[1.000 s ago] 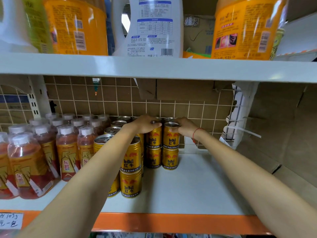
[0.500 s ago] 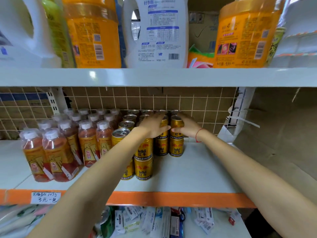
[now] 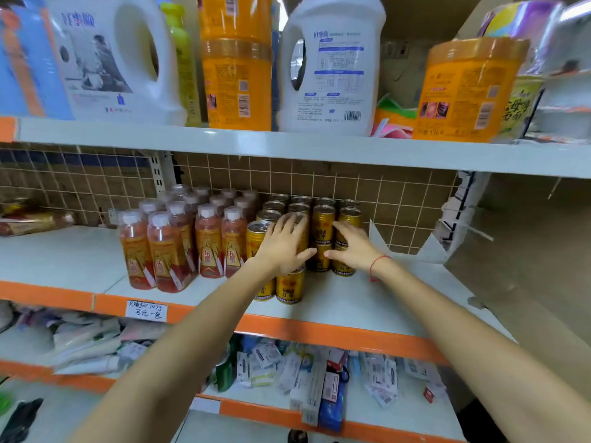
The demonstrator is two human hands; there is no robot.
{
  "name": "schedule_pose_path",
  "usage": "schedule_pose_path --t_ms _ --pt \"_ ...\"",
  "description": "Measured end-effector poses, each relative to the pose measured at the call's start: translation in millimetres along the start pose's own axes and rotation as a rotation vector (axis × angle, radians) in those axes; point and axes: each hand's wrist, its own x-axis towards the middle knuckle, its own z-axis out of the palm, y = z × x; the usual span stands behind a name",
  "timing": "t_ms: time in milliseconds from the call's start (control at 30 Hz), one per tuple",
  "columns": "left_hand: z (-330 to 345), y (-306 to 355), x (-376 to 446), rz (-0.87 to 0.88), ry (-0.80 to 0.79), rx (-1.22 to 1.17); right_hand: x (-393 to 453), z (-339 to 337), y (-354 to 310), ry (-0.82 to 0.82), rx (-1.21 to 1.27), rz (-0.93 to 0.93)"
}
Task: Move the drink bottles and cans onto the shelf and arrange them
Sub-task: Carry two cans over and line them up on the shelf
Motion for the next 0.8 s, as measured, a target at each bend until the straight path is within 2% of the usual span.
schedule_pose_path --t_ms 300,400,800 --pt "-2.1 -10.9 -98.0 -0.181 -0.033 -0.012 -36.8 40.1 -44.2 -0.074 0.011 -0.144" --pt "-8.4 -29.0 -133.9 -0.272 -0.075 0.021 -42.0 59.5 -73.3 -0.075 -0.068 -0.223" --pt "-66.0 -173.6 -271.8 -0.583 -0.036 0.123 -18.6 139.5 -254.6 -0.218 -0.100 -0.512"
